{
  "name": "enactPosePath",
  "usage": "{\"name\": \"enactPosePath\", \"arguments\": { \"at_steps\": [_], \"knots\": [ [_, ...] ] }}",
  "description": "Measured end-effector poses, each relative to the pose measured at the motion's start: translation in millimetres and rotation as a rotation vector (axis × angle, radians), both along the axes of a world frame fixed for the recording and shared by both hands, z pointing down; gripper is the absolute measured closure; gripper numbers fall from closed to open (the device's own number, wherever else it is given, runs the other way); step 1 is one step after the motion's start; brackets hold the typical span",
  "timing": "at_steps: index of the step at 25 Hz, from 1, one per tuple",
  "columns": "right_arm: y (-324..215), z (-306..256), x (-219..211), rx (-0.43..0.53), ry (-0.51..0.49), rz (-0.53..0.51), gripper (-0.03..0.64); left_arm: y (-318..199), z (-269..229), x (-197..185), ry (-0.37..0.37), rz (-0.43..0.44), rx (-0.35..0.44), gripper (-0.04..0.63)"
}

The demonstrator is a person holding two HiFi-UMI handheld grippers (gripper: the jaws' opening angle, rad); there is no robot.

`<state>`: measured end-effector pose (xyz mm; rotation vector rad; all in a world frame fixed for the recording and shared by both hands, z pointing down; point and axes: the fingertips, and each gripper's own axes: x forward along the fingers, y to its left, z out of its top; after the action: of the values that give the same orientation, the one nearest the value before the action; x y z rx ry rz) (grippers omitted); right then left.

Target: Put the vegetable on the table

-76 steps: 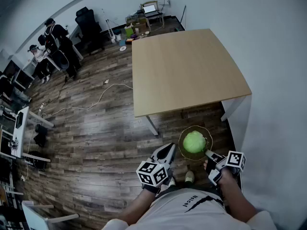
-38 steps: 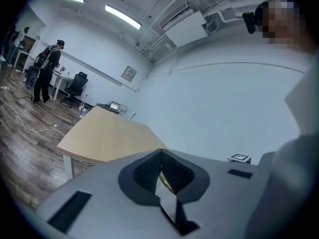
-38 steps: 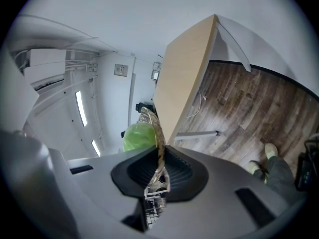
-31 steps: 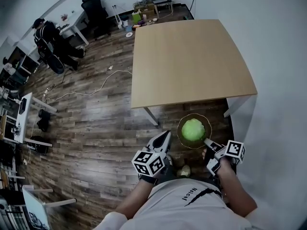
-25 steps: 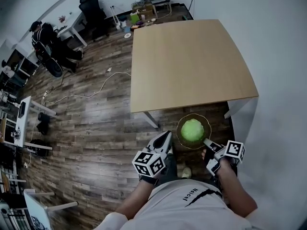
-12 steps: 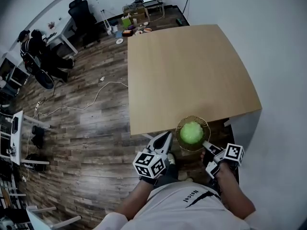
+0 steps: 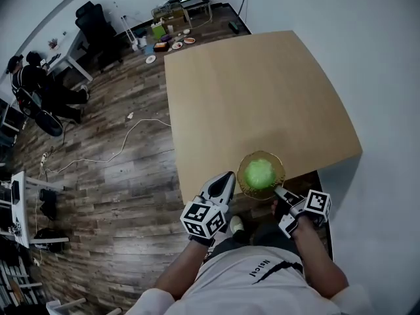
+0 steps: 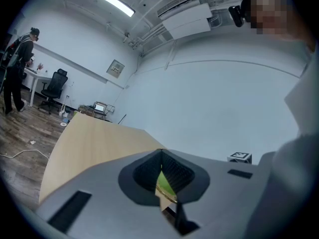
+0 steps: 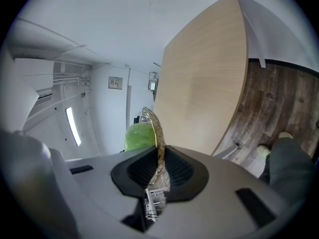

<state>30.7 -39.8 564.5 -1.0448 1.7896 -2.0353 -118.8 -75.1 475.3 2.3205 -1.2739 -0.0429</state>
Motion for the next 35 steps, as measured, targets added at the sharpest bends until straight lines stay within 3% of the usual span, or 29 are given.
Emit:
{"name": "enactPosePath", "arguments": {
  "at_steps": [10,21,35],
  "knots": [
    [-69,24,-1,-0.049,0.022,-0.023,0.568,-66,12,0,0.006,-0.022,-0.01,0.583],
    [-180,89,8,-0.097,0.063,-0.109,0.566,-167,60,10,-0.033,-0.089,-0.07,0.582],
    [-224,178,7,-0.174,0.082,-0.171,0.563,-205,120,19,-0.068,-0.136,-0.158,0.583]
  ]
}}
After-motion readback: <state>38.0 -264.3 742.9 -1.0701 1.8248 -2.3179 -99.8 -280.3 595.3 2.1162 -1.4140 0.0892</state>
